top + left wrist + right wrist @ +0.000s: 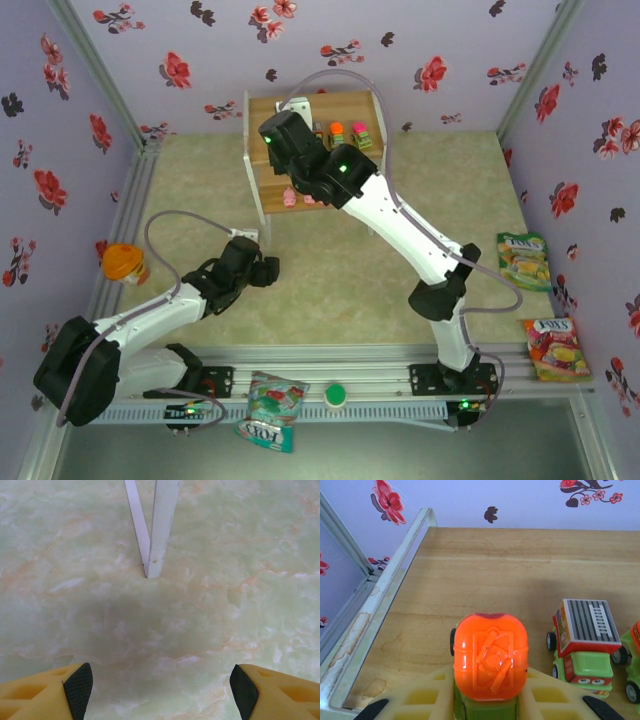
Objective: Place and organize the plastic toys onto the shelf
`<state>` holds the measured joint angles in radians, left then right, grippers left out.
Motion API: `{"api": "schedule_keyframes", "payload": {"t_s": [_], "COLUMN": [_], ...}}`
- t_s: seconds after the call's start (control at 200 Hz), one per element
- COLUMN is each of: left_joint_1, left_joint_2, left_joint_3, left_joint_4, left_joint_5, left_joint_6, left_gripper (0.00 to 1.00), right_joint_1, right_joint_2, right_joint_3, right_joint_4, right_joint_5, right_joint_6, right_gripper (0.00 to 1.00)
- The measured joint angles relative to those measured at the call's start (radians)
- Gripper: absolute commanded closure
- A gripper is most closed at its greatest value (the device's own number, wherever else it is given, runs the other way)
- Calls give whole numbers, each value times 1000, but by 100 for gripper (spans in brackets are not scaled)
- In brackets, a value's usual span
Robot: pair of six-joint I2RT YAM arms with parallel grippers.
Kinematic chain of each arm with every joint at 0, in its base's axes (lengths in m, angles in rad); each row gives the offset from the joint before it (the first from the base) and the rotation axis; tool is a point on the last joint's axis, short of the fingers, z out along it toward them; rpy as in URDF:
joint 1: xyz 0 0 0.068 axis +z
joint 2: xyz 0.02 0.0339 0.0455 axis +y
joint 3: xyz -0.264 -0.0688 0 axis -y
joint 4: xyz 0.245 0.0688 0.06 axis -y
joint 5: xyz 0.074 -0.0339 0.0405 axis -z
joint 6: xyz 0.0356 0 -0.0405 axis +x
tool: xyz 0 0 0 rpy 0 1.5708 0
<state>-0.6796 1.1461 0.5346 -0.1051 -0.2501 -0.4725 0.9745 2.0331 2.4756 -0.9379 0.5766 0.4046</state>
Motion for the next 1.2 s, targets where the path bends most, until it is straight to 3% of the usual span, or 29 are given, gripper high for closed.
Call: {"api": "schedule_keyframes", "payload": {"t_s": [1.2], "left_joint_1": [0], "left_joint_2": [0], "left_joint_3": [0], "left_joint_4": [0], "left_joint_5": [0], "left_joint_6": [5], "left_gripper": [23], "right_joint_1": [-65], "right_joint_2": [88], "right_joint_3": [74], "right_joint_4": [-53], "right_joint_5": [-80], "right_joint_6": [-21], "right_gripper": [64]}}
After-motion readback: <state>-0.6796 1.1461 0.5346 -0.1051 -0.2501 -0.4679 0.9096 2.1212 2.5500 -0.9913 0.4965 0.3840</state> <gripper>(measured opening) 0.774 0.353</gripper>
